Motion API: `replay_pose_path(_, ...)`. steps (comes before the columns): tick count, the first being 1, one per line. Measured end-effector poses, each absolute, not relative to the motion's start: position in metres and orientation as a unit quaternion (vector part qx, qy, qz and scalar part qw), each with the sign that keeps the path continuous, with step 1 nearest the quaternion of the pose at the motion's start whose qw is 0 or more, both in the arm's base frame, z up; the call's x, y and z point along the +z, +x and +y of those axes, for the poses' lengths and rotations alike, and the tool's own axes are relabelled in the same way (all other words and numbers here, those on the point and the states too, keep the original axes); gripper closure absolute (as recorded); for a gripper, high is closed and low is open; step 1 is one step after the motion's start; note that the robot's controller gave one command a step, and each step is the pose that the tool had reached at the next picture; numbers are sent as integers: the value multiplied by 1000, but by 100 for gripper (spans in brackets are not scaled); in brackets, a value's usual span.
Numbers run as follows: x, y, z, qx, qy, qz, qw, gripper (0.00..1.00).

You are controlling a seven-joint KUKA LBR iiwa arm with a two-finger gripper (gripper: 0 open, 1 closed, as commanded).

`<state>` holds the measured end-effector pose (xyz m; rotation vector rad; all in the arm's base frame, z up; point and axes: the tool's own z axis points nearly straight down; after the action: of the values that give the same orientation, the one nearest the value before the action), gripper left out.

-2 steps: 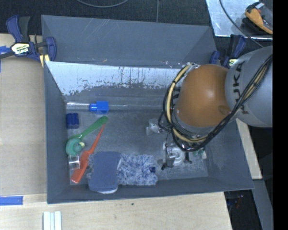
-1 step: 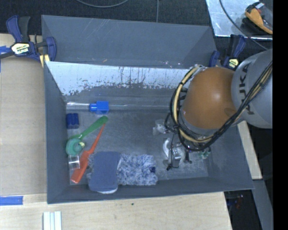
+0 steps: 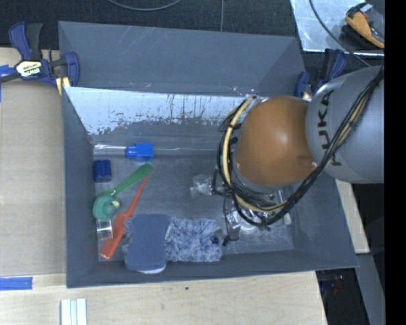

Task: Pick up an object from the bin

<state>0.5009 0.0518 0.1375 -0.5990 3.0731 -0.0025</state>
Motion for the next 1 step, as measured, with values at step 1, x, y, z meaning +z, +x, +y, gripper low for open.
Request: replay_pose_path(1, 71, 510, 37, -4, -380, 925, 3, 100)
